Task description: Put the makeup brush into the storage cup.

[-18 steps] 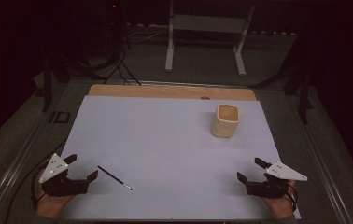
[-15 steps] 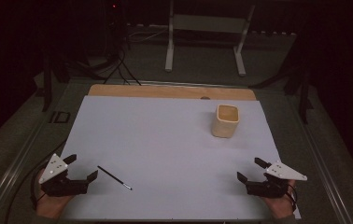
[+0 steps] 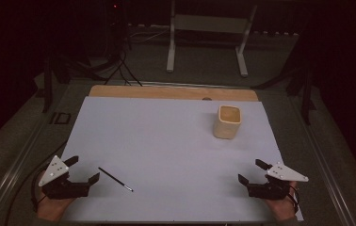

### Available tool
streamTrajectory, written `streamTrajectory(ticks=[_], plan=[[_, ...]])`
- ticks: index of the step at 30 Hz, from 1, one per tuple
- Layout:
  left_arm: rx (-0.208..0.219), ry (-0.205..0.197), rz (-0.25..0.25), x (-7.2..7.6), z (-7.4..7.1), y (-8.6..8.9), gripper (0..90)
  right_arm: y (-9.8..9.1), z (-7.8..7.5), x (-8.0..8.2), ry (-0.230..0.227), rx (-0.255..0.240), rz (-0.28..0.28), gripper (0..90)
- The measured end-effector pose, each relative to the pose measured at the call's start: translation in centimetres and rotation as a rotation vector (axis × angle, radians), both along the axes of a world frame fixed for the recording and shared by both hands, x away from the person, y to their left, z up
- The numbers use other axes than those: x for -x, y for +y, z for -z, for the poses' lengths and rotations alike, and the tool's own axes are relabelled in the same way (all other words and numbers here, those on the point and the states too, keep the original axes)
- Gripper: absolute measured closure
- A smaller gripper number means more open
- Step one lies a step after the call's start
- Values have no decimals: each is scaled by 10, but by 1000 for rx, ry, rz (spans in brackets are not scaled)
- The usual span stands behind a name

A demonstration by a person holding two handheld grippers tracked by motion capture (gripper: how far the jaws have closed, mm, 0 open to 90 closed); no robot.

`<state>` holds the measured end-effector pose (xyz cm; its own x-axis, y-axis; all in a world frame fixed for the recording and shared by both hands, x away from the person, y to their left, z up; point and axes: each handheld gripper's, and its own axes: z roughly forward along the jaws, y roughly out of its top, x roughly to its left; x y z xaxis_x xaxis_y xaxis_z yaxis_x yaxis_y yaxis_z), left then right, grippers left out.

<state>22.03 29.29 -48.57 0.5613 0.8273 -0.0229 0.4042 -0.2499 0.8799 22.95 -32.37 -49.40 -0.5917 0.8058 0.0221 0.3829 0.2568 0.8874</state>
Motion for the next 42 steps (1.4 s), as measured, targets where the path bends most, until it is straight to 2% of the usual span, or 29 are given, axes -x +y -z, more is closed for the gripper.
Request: streamTrajectory(ticks=[13, 26, 35, 42], plan=[[-3, -7, 12, -1, -4, -1, 21, -1, 0, 0, -1, -11, -2, 94], [-7, -25, 64, -1, -14, -8, 22, -1, 0, 0, -1, -12, -4, 95], [-10, -35, 82, 0, -20, -8, 22, -1, 0, 0, -4, -12, -3, 95], [-21, -24, 106, -2, -23, -8, 22, -1, -1, 0, -5, -13, -2, 95]])
